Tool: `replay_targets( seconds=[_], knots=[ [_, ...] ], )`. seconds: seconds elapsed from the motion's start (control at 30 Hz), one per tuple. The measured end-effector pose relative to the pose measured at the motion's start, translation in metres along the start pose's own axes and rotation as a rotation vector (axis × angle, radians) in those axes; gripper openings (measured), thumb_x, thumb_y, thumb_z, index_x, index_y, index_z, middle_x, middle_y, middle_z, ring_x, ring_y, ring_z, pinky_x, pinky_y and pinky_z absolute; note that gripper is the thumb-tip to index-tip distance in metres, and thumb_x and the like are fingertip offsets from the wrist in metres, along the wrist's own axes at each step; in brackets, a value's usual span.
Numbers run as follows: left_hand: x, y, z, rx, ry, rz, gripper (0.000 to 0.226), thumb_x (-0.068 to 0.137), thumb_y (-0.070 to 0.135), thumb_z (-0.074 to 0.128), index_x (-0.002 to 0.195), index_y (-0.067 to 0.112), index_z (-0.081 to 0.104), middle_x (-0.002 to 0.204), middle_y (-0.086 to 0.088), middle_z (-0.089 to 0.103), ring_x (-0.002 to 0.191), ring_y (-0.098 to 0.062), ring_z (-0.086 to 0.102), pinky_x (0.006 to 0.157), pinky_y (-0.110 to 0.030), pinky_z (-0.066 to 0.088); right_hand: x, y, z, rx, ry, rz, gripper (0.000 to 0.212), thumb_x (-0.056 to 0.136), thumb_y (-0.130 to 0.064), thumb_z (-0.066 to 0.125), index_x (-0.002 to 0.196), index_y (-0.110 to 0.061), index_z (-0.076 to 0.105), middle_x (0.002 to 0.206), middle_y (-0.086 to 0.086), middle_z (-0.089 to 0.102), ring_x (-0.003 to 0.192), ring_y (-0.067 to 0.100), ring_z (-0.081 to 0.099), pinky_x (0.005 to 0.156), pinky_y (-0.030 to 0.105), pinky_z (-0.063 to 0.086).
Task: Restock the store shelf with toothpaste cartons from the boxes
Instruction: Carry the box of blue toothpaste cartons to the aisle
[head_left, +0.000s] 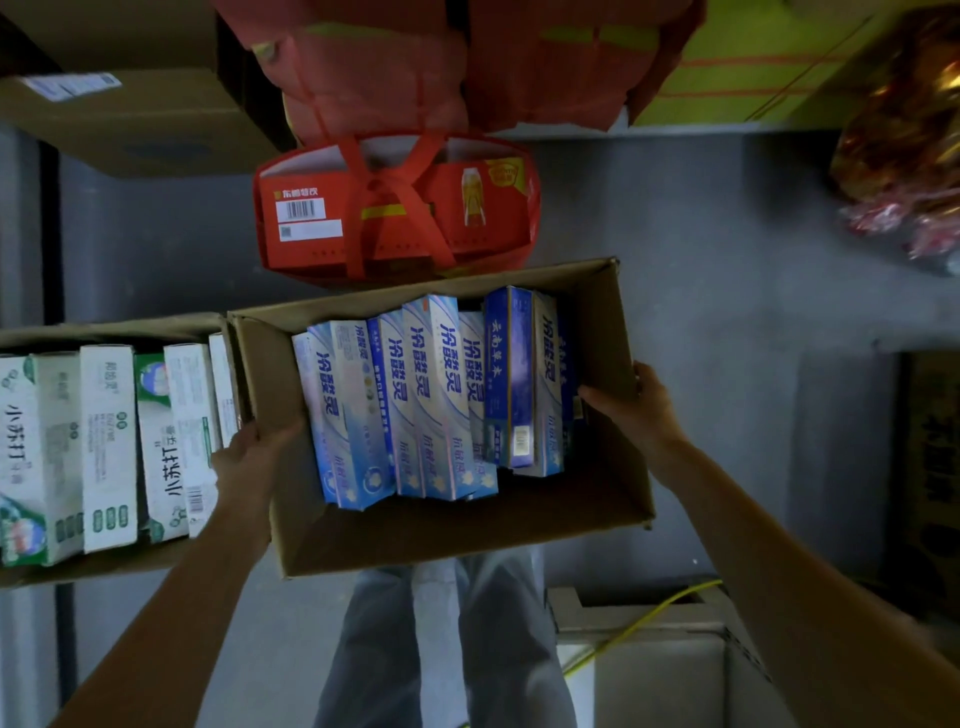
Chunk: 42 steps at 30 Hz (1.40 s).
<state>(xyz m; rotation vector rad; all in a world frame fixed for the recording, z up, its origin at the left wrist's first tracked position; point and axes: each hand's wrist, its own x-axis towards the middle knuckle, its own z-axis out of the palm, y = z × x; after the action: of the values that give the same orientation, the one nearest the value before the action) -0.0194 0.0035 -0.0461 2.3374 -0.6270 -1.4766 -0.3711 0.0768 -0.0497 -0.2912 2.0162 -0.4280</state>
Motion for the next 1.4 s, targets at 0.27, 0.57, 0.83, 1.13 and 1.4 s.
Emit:
replay_targets(
  seconds=[0.27,0.57,0.83,1.13,1.4],
  knots=[
    [-0.003,0.0,0.004,0.045,-0.134,0.04,0.038,0.089,0.011,0.065,0.125,0.016,0.052,0.12,-0.006,0.059,0.102,-0.024,0.06,0.087,-0.04,0.047,0.005,0.009,-0.016,-0.118,0.085,0.034,0.062,0.082,-0.029,0.072,0.134,-0.01,0.045,0.13,0.013,0.056,0.116,0.03,0.055,0.095,0.042,0.047],
    [0.013,0.001,0.003,0.13,-0.243,-0.114,0.062,0.09,0.041,0.059,0.145,0.021,0.038,0.138,-0.006,0.052,0.116,-0.025,0.054,0.088,-0.042,0.046,0.02,0.026,-0.01,-0.12,0.102,0.126,0.051,0.088,-0.039,0.062,0.125,-0.006,0.054,0.118,0.017,0.061,0.101,0.03,0.058,0.086,0.039,0.047],
    [0.029,0.005,-0.003,0.707,-0.165,0.113,0.055,0.093,0.049,0.05,0.121,0.003,0.06,0.108,-0.019,0.066,0.099,-0.034,0.063,0.083,-0.037,0.05,0.036,0.025,-0.027,-0.537,0.048,0.068,0.052,0.091,-0.053,0.048,0.065,-0.008,0.048,0.063,0.011,0.051,0.056,0.02,0.048,0.053,0.028,0.035],
    [0.046,0.031,-0.006,1.052,-0.245,0.03,0.052,0.095,0.039,0.054,0.13,0.0,0.052,0.082,-0.012,0.069,0.076,-0.021,0.069,0.079,-0.031,0.056,0.049,0.018,-0.039,-1.018,0.0,0.017,0.064,0.087,-0.069,0.034,0.074,-0.009,0.052,0.068,0.007,0.06,0.07,0.021,0.059,0.068,0.03,0.04],
    [0.052,0.028,-0.008,1.141,-0.242,0.096,0.044,0.098,0.039,0.049,0.073,0.003,0.055,0.059,-0.009,0.062,0.06,-0.027,0.066,0.071,-0.044,0.058,0.046,0.029,-0.046,-1.32,-0.132,-0.074,0.049,0.099,-0.05,0.024,0.125,-0.024,0.056,0.068,-0.004,0.04,0.055,0.006,0.037,0.053,0.021,0.03]
  ],
)
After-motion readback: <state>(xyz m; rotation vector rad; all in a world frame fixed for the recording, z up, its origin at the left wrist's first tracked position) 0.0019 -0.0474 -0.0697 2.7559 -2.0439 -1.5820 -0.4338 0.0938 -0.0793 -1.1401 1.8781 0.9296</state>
